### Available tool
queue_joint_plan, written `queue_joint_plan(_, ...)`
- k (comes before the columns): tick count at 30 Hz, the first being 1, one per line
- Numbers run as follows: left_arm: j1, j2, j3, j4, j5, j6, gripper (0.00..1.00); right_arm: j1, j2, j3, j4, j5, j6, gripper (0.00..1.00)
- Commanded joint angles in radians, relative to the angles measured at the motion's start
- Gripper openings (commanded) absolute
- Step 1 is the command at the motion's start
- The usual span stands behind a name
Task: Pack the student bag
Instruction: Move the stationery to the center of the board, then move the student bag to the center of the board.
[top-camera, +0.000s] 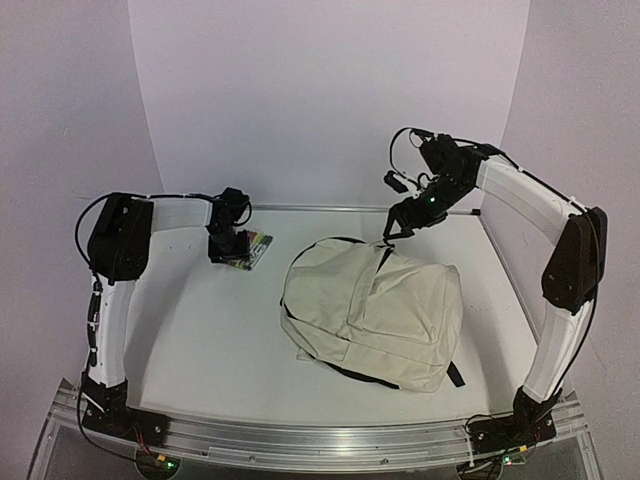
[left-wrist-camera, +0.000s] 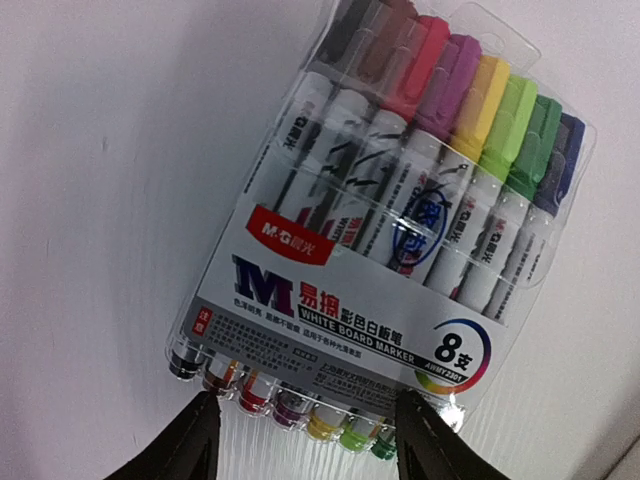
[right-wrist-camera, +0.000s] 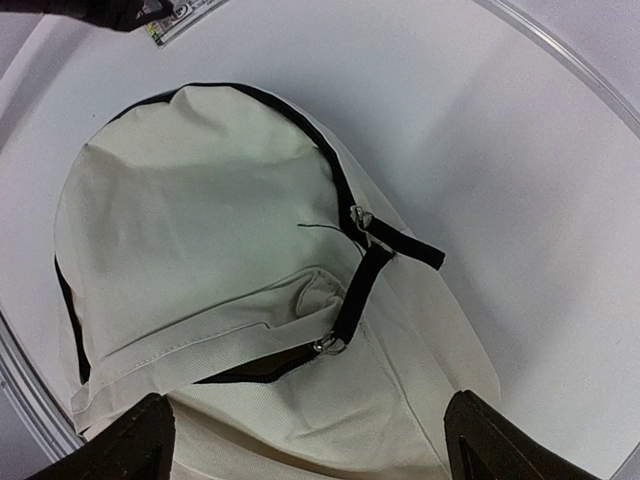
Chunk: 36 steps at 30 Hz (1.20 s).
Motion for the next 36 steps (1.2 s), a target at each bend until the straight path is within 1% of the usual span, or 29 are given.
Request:
queue_joint_plan(1,-0.085,-0.084,-0.227,-0.122,0.103,-0.090,0.56,-0.001,-0.048,0.020,0.001,-0.105,0.009,0.94)
queue_joint_plan(5,-0.202,-0.172,-0.403,-0.093,0.162,-0.201,0.55,0.014,-0.037,0.038,0.002,-0.205,0.058,0.93)
queue_joint_plan(9,-0.292,-0.283,-0.532,-0.052,0.242,-0.365,0.55,0.084,-0.036,0.020,0.022,-0.254,0.103,0.91)
queue_joint_plan(12,-0.366,-0.359,-0.576,-0.084,0.251,-0.470,0.55,0.154,-0.038,-0.010,0.060,-0.275,0.145,0.91)
queue_joint_plan(14,-0.411,-0.410,-0.588,-0.096,0.248,-0.525,0.58,0.203,-0.037,-0.033,0.094,-0.299,0.187,0.90)
queue_joint_plan(16,-0.430,-0.465,-0.593,-0.101,0.238,-0.566,0.60,0.251,-0.035,-0.054,0.125,-0.320,0.215,0.89)
queue_joint_plan(19,-0.430,-0.540,-0.575,-0.134,0.177,-0.587,0.64,0.313,-0.034,-0.095,0.172,-0.332,0.234,0.87)
queue_joint_plan(22,-0.410,-0.582,-0.551,-0.148,0.104,-0.584,0.67,0.346,-0.024,-0.146,0.229,-0.336,0.273,0.84)
queue_joint_plan(26,-0.324,-0.661,-0.607,-0.065,0.113,-0.574,0.70,0.380,0.001,-0.206,0.333,-0.328,0.315,0.77)
queue_joint_plan(29,-0.240,-0.705,-0.642,0.001,0.136,-0.538,0.73,0.404,0.026,-0.249,0.389,-0.303,0.333,0.74)
queue_joint_plan(32,-0.180,-0.682,-0.594,0.009,0.136,-0.467,0.77,0.406,0.058,-0.279,0.410,-0.234,0.323,0.71)
queue_joint_plan(36,-0.144,-0.575,-0.467,-0.019,0.141,-0.387,0.81,0.385,0.064,-0.321,0.405,-0.122,0.263,0.66)
